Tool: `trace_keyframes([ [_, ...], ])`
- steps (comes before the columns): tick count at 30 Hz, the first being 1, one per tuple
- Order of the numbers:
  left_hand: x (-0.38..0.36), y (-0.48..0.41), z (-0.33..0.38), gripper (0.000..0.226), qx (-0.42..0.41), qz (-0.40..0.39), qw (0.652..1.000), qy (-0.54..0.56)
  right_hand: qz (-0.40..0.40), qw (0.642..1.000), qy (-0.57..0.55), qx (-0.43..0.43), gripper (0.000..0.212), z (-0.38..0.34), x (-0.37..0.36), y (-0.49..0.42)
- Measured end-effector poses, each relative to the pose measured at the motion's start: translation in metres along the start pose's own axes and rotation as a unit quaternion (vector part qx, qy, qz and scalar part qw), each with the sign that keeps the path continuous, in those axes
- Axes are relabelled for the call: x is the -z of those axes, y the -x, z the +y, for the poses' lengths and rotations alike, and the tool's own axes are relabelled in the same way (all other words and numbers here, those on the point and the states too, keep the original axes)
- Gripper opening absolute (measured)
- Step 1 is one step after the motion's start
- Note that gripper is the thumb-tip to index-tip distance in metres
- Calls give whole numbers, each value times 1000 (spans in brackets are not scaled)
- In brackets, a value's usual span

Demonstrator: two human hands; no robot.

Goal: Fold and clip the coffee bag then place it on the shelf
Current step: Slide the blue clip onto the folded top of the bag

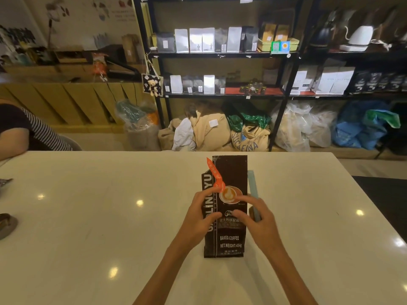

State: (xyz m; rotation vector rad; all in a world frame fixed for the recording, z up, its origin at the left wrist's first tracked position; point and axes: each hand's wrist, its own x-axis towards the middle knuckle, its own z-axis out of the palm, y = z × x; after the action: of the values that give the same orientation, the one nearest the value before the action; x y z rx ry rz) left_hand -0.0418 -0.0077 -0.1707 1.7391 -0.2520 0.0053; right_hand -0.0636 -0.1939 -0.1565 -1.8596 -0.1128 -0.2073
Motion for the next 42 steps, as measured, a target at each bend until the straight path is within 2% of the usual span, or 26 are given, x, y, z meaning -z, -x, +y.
trace_keyframes([
  [3, 1, -3, 1, 60, -6, 24, 1000, -14, 4, 1000, -9, -11, 42, 13, -10, -7],
  [7, 3, -9, 5, 54, -73, 75, 986, -127, 35, 997, 58, 28, 52, 17, -8, -11],
  [10, 0, -12, 4, 45, -130, 106, 966, -198, 84, 989, 100, 66, 42, 16, -8, -11],
  [14, -5, -11, 6, 40, -134, 136, 960, -203, 130, 985, 89, 74, 26, 13, -8, -4],
  [17, -4, -9, 7, 28, -131, 129, 958, -222, 149, 983, 75, 71, 20, 7, -2, -2],
  [19, -5, -8, 5, 18, -80, 102, 967, -219, 125, 990, 63, 10, 29, 9, 1, -2],
  [21, -9, -2, 5, 15, -79, 70, 979, -177, 100, 994, 42, -7, 30, 10, 5, 1],
  [24, -18, 2, 3, 20, -67, 81, 987, -125, 50, 998, 45, -13, 19, 15, 10, -1],
  [27, -28, -1, -3, 32, -6, 93, 994, -63, -18, 996, 20, -90, 7, 21, 8, -10],
  [28, -30, -2, -4, 34, -17, 85, 994, -67, -36, 994, 18, -100, 10, 21, 11, -14],
  [31, -31, -5, -12, 35, -49, 62, 991, -110, -47, 995, 21, -84, 40, 20, 37, -17],
  [33, -28, -7, -15, 36, -29, 42, 992, -116, -34, 996, 20, -76, 51, 18, 58, -15],
  [35, -23, -8, -13, 39, 6, 18, 995, -97, -41, 994, -42, -93, 44, 13, 67, -10],
  [37, -18, -9, -9, 33, 43, -21, 998, -51, -69, 988, -86, -106, 25, 3, 63, -6],
  [38, -17, -9, -7, 28, 63, -41, 997, -23, -89, 987, -74, -107, 20, 0, 58, -5],
  [40, -16, -9, -2, 32, 82, -59, 995, 9, -143, 985, 19, -93, 17, -5, 44, 0],
  [42, -17, -11, 2, 31, 70, -68, 995, -12, -150, 982, 63, -93, 20, -8, 29, 2],
])
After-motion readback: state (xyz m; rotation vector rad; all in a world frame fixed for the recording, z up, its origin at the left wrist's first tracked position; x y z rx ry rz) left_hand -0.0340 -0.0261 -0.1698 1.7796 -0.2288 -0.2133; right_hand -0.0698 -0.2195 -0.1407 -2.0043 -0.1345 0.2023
